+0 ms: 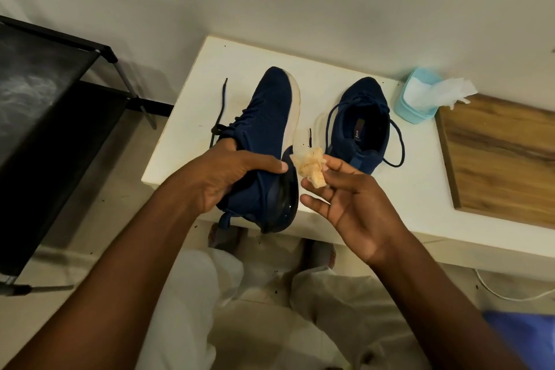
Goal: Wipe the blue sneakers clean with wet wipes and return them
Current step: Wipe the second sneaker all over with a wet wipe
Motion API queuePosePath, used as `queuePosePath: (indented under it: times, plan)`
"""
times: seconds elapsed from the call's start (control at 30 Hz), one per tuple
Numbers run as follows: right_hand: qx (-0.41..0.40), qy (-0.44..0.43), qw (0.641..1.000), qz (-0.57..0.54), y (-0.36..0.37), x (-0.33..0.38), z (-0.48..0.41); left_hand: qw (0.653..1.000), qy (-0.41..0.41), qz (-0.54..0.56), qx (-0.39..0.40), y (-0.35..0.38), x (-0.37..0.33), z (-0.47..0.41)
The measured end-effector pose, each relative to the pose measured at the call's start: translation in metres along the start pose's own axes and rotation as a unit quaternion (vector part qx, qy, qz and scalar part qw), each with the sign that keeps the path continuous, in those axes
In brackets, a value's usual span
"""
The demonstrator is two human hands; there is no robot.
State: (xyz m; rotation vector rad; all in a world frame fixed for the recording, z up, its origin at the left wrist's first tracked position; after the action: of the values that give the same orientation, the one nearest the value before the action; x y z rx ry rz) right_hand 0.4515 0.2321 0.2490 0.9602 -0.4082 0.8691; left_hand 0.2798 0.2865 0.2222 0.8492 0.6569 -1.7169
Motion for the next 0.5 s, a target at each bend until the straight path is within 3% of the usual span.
queuePosePath:
  times: [0.17,0.4,0.5]
  plan:
    - [-0.02,-0.059,0.993,0.101,-0.007,0.016,-0.002,1.0,0.014,-0.016,-0.018,-0.002,-0.002,0.002]
    - [0.008,-0.222,0.955,0.194,0.016,0.047,0.01,0.989,0.038,0.132,-0.059,-0.01,-0.01,0.001]
    - [0.001,-0.247,0.941,0.231,0.021,0.049,0.011,0.989,0.036,0.135,-0.054,-0.005,-0.011,0.0]
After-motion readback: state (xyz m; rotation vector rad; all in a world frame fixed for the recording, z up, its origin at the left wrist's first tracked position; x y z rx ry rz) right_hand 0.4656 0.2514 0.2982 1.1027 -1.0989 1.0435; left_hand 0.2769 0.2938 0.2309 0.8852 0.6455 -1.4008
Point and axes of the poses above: each hand's wrist, its own z-axis away from the middle knuckle, its own y-axis out of the palm, x = y × z, the point moved 10 cm from there along -z, towards the middle knuckle, and after that the axes turned 9 degrees about -z, right-handed, at the moved point
